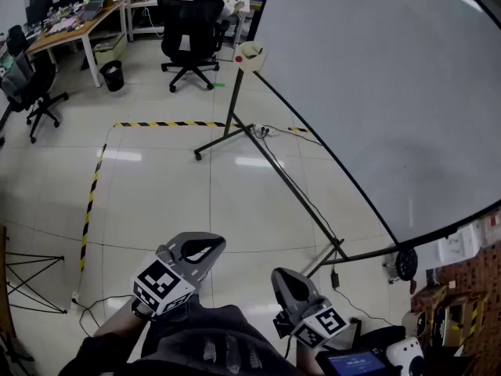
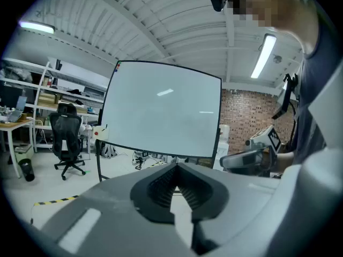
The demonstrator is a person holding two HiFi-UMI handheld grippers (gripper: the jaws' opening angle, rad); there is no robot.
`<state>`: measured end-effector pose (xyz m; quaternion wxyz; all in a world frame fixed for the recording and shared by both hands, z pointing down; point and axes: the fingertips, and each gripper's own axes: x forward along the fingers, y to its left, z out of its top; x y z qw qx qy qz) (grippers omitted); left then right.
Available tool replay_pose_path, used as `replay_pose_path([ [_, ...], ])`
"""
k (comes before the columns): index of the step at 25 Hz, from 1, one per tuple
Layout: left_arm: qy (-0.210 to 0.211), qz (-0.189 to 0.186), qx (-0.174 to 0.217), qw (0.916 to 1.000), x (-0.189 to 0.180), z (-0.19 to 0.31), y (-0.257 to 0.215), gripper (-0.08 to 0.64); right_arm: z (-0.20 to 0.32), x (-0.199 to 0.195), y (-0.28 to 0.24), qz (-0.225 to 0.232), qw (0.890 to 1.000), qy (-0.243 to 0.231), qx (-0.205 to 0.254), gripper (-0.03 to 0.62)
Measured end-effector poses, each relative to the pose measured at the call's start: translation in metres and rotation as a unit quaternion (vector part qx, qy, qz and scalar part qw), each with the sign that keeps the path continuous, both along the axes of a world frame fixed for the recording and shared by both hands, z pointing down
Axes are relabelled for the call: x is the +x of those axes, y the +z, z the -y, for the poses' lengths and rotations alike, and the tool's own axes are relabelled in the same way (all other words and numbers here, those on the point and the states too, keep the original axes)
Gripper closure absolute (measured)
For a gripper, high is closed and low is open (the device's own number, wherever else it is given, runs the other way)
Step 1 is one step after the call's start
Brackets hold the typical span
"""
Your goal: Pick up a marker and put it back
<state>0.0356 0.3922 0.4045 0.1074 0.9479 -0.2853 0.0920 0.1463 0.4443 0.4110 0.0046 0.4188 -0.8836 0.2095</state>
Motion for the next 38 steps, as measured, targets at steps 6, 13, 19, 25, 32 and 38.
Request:
replay_pose_path([
  [6, 0.022, 0.01, 0.017, 0.9996, -0.037, 0.09, -0.006, 0.554, 0.1, -0.046, -0.007, -0.005, 1.0, -0.004, 0.019, 0.591],
  [13, 0.004, -0.001, 0.014, 0.9999, -0.063, 0.18, -0.016, 0.554, 0.194, -0.07, -0.016, -0.007, 1.0, -0.009, 0.02, 0.591],
  [19, -0.024, 0.015, 0.007, 0.9996, -0.061, 0.266, -0.005, 0.554, 0.289, -0.062, -0.004, 0.006, 1.0, -0.024, 0.012, 0.591],
  [25, -0.057, 0.025, 0.028, 0.9977, -0.039, 0.355, -0.023, 0.554, 0.375, -0.053, -0.008, 0.014, 0.996, -0.08, 0.025, 0.591],
  [32, -0.093, 0.022, 0.042, 0.9946, -0.035, 0.44, -0.021, 0.554, 0.464, -0.052, -0.02, 0.007, 0.991, -0.12, 0.051, 0.591],
  [38, -0.092, 0.009, 0.044, 0.9948, -0.046, 0.517, -0.021, 0.554, 0.535, -0.06, -0.018, -0.019, 0.992, -0.114, 0.051, 0.591],
])
